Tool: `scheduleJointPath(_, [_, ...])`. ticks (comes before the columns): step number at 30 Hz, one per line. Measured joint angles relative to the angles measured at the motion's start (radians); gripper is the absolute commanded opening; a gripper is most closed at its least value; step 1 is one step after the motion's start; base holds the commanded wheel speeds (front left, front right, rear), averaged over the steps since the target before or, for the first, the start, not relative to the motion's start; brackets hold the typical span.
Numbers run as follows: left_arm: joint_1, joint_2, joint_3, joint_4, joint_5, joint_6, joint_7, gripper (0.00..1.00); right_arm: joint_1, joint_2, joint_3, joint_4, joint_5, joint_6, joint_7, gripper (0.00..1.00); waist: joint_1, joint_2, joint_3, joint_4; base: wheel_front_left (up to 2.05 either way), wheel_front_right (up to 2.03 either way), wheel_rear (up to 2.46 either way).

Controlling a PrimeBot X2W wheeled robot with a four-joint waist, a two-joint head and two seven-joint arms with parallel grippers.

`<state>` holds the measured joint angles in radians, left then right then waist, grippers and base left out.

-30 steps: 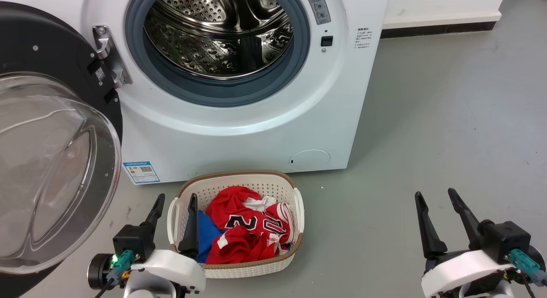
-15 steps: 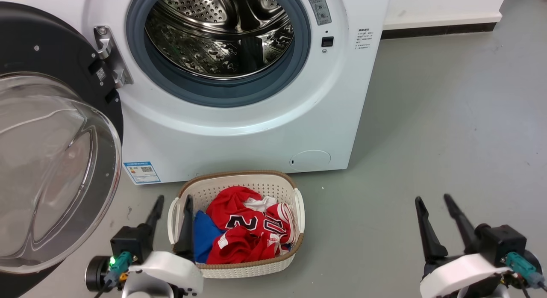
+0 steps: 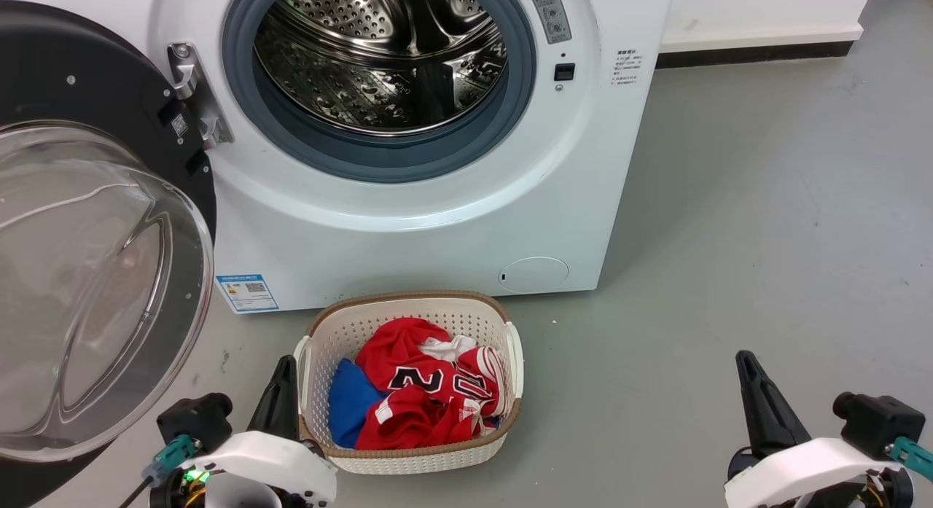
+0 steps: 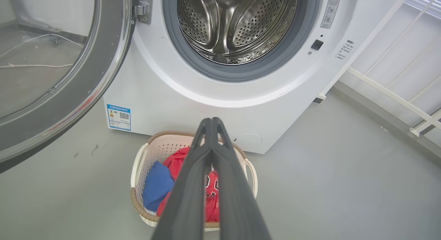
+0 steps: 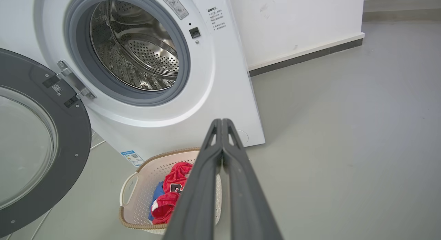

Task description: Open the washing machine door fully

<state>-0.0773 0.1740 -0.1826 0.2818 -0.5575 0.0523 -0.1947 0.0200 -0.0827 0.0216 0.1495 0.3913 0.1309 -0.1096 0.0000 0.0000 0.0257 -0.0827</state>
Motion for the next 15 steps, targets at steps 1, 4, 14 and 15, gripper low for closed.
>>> scheduleJointPath(1, [0.0,-0.002,0.003,0.0,-0.016,-0.001,0.004,0.0,0.0,0.0,-0.001,0.002,0.017,0.0,0.004,0.0,0.0,0.0,0.0,0.001,0.0,0.0,0.0])
scheduleJointPath(4, [0.0,-0.008,0.017,-0.001,-0.061,-0.009,0.017,0.0,-0.002,0.0,-0.005,0.007,0.073,0.0,0.012,0.0,0.0,0.0,-0.001,0.003,0.0,0.0,0.0])
scheduleJointPath(14, [-0.001,-0.025,0.057,-0.006,-0.201,-0.035,0.058,0.0,-0.021,0.0,-0.016,0.018,0.238,0.0,0.037,0.0,0.0,0.0,-0.003,0.01,0.0,0.0,0.0])
scheduleJointPath(15, [-0.002,-0.026,0.06,-0.007,-0.214,-0.037,0.062,0.0,-0.021,0.0,-0.018,0.019,0.255,0.0,0.039,0.0,0.0,0.0,-0.003,0.011,0.0,0.0,0.0])
